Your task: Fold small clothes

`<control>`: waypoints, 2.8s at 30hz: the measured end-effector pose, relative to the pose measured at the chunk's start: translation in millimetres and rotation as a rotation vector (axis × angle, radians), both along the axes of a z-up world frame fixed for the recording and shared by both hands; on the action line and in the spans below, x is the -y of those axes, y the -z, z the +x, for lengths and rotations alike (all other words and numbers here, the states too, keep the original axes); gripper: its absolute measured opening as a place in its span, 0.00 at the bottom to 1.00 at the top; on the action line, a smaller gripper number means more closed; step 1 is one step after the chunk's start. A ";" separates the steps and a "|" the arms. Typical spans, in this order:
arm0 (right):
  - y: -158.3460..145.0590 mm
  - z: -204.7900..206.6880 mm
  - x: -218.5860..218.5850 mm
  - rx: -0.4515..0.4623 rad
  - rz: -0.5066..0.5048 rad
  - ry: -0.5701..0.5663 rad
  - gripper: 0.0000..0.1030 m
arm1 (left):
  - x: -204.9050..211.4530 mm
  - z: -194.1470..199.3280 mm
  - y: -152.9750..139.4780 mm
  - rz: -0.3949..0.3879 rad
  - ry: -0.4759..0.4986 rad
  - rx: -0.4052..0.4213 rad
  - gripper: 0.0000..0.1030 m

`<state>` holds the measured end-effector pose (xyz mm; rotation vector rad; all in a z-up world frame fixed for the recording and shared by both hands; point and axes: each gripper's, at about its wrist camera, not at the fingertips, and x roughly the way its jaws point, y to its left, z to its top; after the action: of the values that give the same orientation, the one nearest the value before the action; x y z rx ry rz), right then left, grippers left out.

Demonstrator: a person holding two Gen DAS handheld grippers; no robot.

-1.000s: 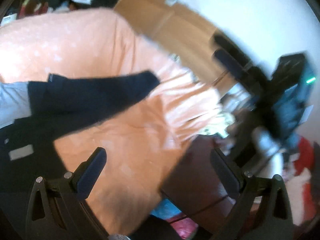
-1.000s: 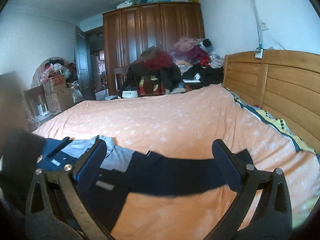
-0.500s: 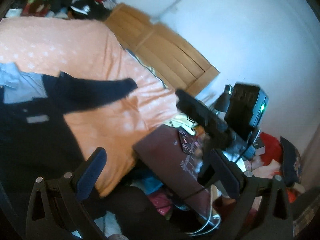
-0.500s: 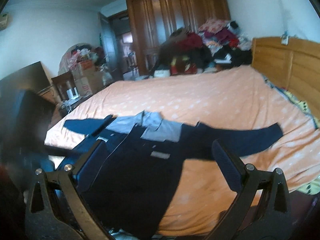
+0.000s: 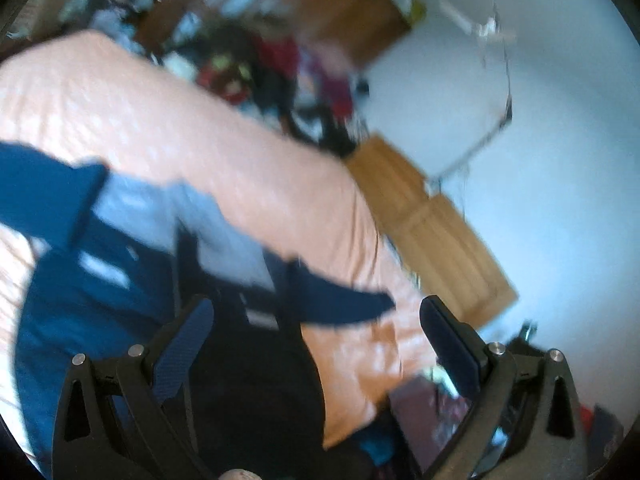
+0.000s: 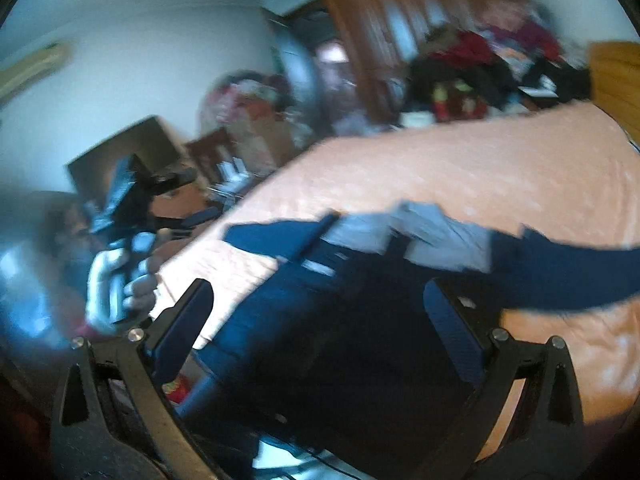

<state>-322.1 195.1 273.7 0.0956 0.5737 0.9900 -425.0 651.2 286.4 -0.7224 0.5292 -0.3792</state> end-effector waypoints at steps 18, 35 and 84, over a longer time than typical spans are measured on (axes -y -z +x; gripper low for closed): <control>-36.0 22.3 24.0 0.217 -0.023 0.390 1.00 | -194.8 -84.1 -64.3 0.240 -0.475 0.187 1.00; 292.3 105.7 -78.2 -0.251 -0.455 0.401 1.00 | -30.3 126.6 301.0 0.674 -0.109 -0.558 1.00; 243.4 367.0 374.8 -0.503 0.034 0.947 0.16 | -31.7 124.2 295.1 0.732 -0.151 -0.532 1.00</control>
<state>44.9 -179.7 30.3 0.6006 0.8513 0.0362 -300.8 682.9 -8.8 -0.1346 1.0353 0.1679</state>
